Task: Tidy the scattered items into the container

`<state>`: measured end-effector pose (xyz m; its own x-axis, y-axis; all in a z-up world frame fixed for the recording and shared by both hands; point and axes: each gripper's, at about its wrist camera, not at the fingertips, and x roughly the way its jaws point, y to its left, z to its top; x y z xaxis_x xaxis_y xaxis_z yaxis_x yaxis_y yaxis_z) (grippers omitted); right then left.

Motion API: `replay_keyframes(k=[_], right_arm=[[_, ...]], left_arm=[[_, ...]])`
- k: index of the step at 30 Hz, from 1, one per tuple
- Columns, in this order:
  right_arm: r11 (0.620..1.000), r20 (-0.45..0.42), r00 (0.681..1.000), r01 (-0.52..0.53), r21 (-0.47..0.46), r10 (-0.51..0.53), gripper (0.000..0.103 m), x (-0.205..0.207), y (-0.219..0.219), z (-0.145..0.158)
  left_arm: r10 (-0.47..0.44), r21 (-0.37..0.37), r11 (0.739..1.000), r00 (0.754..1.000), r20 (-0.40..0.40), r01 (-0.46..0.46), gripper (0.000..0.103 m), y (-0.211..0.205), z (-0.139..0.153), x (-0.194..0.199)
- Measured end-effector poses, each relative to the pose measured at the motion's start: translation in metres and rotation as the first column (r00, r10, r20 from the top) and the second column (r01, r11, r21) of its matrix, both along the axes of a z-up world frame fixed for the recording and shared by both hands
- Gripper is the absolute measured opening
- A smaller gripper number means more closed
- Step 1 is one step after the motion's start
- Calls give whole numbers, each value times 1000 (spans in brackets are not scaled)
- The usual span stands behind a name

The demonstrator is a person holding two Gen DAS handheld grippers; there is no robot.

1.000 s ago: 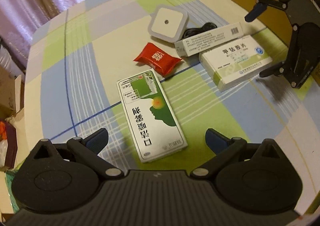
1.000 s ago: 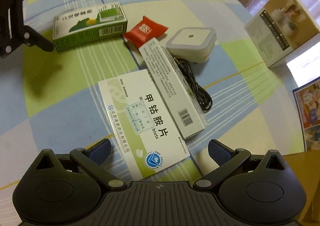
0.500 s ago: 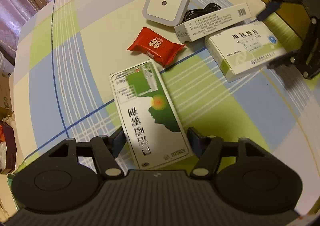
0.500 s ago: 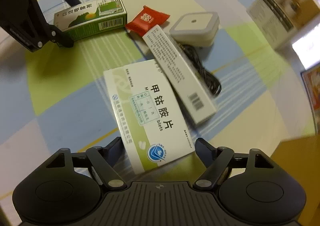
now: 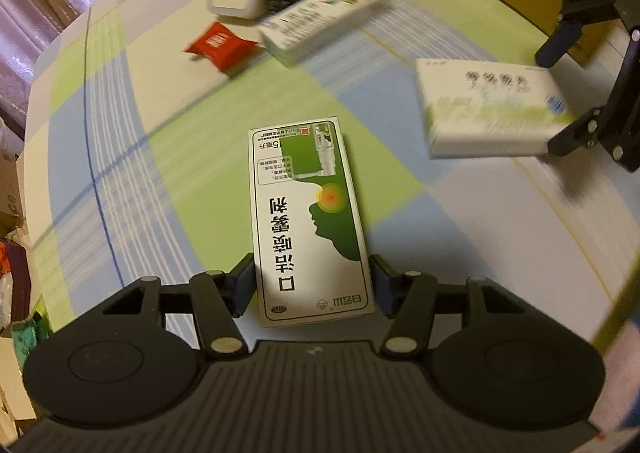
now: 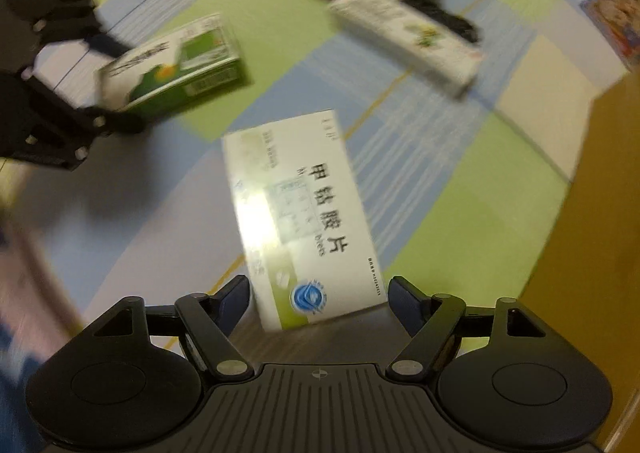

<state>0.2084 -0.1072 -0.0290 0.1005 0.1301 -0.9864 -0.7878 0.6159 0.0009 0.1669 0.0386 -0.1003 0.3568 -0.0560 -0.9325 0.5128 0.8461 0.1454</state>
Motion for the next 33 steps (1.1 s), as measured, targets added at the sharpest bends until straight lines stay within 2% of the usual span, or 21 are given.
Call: replay_keyframes(k=[1,2,6,13,17,21,25,33], right_arm=[[1000,10,1000,-24,-2,24,93,-8,1,0],[999,36,998,-50,-10,50,99,-15,2,1],[998,83,995,-64,-7,64,99,-18,10,3],[998,82,996,-48,34,45,99,4,18,-7],[998,75,996,-48,32,46,92,13,21,-9],[998,65,997,-47,39,44,85,19,26,-10],[999,39,999,-27,31,25,69,21,30,-12],[998,61,998,25,50,-28,68,11,22,-10]], left_arm=[[0,-4,1000,1000,-2,0,55,-1,1,-6],[2,-10,1000,1000,-5,-2,55,-1,3,-11],[25,-21,999,1000,10,-25,70,2,11,-15],[53,-46,998,999,6,-53,71,0,11,6],[41,-49,998,999,-13,-42,71,-8,2,15],[37,-39,999,999,-19,-37,63,-10,-4,21],[35,-31,999,999,-29,-36,55,-12,-6,24],[39,-27,999,999,-20,-40,51,-14,-4,17]])
